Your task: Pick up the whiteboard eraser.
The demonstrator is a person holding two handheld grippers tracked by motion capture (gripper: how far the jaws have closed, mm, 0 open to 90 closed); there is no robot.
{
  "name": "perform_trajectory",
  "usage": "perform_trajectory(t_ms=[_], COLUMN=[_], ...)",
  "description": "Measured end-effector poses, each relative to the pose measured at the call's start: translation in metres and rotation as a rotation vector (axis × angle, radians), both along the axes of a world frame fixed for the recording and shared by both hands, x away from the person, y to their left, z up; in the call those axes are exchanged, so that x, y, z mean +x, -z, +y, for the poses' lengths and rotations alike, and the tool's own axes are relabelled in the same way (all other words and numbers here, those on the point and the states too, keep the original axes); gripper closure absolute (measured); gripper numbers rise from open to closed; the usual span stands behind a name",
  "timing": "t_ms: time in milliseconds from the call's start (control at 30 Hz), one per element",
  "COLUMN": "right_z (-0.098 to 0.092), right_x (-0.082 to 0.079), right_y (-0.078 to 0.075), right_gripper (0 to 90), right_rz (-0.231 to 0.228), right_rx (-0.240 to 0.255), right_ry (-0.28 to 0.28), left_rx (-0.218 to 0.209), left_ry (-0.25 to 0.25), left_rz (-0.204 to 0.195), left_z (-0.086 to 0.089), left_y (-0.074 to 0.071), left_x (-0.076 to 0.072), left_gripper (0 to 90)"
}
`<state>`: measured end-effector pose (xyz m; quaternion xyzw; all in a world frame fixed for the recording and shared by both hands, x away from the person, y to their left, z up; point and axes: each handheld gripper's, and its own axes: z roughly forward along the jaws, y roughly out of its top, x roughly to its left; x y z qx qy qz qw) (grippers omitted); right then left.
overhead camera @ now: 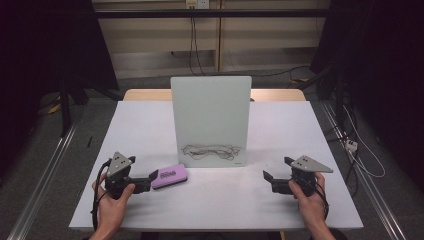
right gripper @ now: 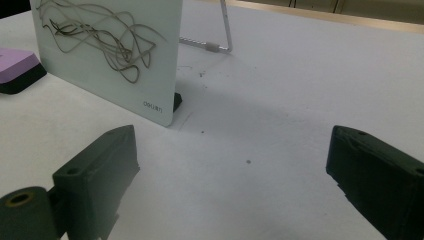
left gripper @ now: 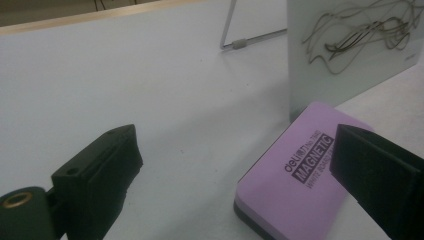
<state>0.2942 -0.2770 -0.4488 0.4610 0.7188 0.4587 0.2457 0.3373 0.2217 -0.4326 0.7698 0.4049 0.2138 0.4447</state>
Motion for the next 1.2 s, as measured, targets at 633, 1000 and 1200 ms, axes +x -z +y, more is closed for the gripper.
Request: perform_trajectory(t_ms=[633,1000,1200], right_z=[0.005,0.006,0.006], right_x=[0.001,0.002,0.002], right_y=[0.001,0.0,0.001], right_gripper=[6.3,6.3,6.3], right_rz=[0.01,0.008,0.011], right_rx=[-0.02,-0.019,-0.019], right_ry=[-0.015,-0.012,-0.016], left_rx=[0.064,0.162,0.181], left_ry=[0.192,0.356,0.382], left_rz=[0.102,0.109,0.124], left_z=[-0.007,-0.021,-0.031], left_y=[-0.012,-0.02,-0.024], left_x=[0.01,0.012,0.019], left_gripper=[8.0,10.4,8.7])
